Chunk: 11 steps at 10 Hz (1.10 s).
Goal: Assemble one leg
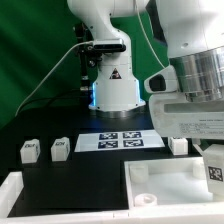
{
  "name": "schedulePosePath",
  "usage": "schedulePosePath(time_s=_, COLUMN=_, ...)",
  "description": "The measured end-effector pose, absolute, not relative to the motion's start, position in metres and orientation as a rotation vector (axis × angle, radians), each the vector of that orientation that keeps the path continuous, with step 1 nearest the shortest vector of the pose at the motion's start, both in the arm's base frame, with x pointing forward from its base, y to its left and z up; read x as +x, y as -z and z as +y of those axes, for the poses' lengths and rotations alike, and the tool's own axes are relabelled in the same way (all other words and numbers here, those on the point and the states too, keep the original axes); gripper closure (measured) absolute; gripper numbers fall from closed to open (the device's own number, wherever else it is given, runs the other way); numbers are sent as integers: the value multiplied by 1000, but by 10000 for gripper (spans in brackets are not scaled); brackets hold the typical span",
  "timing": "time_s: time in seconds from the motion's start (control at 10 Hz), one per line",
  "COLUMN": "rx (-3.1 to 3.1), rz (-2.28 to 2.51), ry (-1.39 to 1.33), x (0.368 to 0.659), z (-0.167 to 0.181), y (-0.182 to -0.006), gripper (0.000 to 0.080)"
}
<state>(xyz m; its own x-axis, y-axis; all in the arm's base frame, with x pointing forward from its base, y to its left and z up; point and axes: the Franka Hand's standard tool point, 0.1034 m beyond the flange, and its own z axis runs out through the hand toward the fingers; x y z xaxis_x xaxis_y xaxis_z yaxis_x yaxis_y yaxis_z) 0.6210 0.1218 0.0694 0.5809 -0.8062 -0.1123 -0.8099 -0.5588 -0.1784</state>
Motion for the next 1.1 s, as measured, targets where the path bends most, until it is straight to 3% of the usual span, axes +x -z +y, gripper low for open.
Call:
schedulePosePath(time_s=0.6, rx=-2164, rz=1951, ry=-81, x=624, z=129, y=-68, gripper=509)
schedulePosePath(time_s=0.7, rx=-2179, rz=1934, ry=-79, x=624, z=128, y=-67, gripper=401)
schedulePosePath(time_s=0.8, rx=-2180, rz=1933, ry=-79, x=624, z=129, y=-67, gripper=401)
schedulePosePath(time_s=1.0, rx=-2262, rz=1834, ry=-65, x=624, z=129, y=-67, gripper=174)
schedulePosePath(time_s=1.1, rx=-2346, rz=1724, ry=-55, x=622, z=131, y=-67, gripper=157)
